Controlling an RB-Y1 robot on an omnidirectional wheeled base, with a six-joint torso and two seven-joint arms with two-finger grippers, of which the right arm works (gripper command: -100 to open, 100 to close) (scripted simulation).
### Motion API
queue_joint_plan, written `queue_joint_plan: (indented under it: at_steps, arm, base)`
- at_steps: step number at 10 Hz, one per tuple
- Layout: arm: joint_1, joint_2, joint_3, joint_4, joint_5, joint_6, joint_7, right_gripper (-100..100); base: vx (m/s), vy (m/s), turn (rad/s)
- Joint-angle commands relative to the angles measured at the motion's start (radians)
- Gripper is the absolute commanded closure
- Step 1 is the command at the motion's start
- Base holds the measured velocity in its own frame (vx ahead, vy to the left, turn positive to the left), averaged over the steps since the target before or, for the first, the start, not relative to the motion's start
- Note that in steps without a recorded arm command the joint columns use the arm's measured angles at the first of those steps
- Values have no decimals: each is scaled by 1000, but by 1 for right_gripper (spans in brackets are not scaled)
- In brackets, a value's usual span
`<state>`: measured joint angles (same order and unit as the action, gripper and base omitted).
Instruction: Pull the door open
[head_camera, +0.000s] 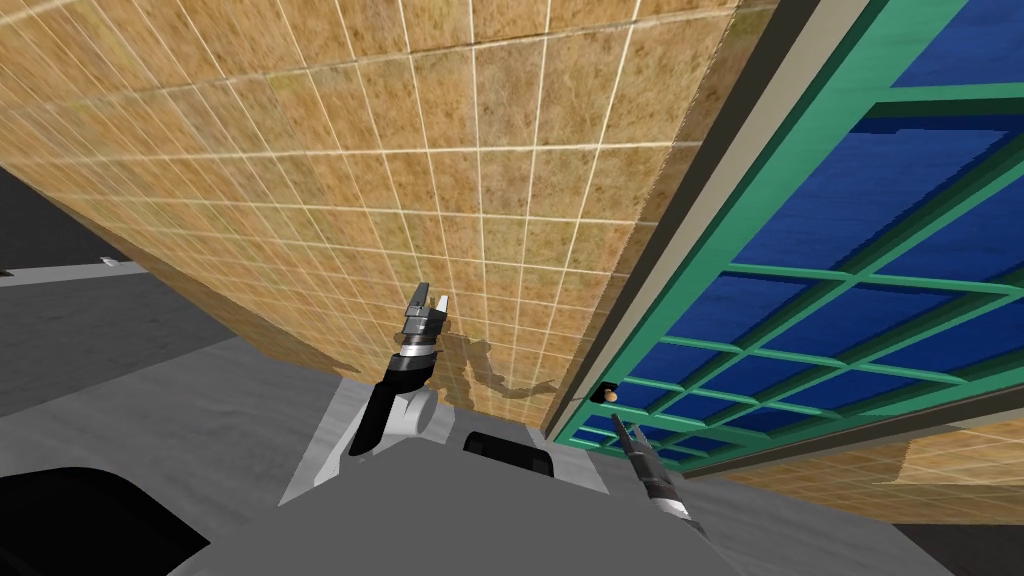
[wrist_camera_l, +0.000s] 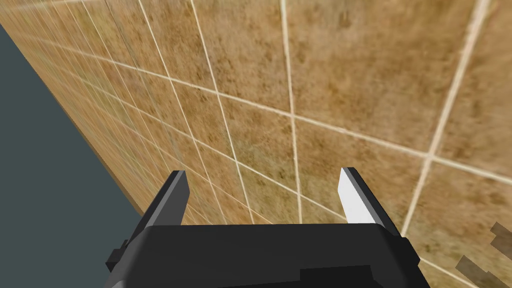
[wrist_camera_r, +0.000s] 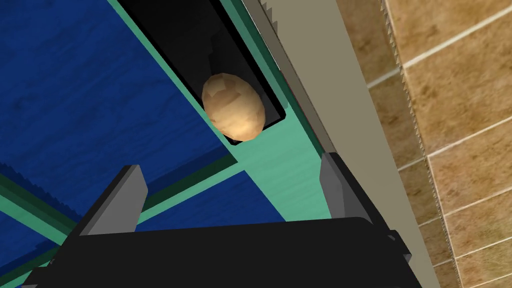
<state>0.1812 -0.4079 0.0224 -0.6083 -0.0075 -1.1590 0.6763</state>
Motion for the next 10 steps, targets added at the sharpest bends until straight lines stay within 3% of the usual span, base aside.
queue_joint_plan:
  at_steps: [1, 10]
  arm:
    - [2, 0, -1, 1, 3, -5, 30, -100]
    - [26, -10, -13, 16, 40, -53, 270, -100]
  base:
    - [-7, 7, -20]
    - [-12, 10, -35]
